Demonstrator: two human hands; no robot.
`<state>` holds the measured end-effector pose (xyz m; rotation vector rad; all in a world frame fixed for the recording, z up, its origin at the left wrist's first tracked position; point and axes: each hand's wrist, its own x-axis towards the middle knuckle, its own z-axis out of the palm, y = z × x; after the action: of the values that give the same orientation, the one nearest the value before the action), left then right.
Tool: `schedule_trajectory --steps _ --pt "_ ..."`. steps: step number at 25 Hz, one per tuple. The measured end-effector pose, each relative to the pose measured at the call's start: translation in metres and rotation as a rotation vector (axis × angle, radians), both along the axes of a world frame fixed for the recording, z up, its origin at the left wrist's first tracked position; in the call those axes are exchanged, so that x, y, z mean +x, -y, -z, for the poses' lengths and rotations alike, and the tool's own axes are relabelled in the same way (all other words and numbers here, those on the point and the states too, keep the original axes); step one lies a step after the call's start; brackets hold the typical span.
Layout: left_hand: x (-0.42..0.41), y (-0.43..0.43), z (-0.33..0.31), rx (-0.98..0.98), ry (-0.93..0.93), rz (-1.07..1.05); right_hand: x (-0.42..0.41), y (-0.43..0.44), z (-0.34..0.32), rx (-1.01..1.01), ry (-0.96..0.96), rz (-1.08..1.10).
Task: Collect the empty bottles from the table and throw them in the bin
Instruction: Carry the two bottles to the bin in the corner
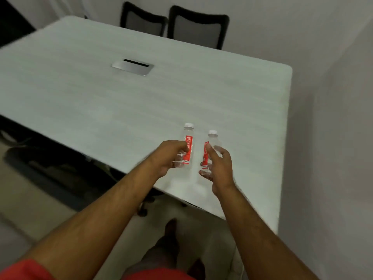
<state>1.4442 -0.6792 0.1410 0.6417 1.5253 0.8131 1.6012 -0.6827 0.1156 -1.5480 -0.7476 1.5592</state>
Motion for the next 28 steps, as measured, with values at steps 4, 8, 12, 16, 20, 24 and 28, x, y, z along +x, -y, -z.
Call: schedule_trajectory --steps 4,8,12,16,20,24,28 --pt "-0.083 0.060 -0.043 0.151 -0.057 -0.262 -0.093 0.022 -0.028 0.082 -0.031 -0.161" --pt "-0.177 0.103 -0.069 0.251 -0.110 -0.491 -0.196 0.032 -0.055 0.176 -0.079 -0.344" --pt "-0.289 0.129 -0.087 0.312 -0.175 -0.628 -0.316 0.037 -0.073 0.266 -0.087 -0.464" --pt "-0.423 0.150 -0.102 0.388 -0.212 -0.727 -0.452 0.046 -0.083 0.357 -0.103 -0.567" --pt "-0.538 0.177 -0.113 0.402 -0.227 -0.818 -0.578 0.059 -0.095 0.356 -0.166 -0.644" --pt "-0.627 0.196 -0.120 0.434 -0.242 -0.903 -0.682 0.073 -0.104 0.376 -0.219 -0.774" --pt "-0.708 0.205 -0.115 0.435 -0.255 -0.959 -0.781 0.076 -0.107 0.389 -0.278 -0.909"
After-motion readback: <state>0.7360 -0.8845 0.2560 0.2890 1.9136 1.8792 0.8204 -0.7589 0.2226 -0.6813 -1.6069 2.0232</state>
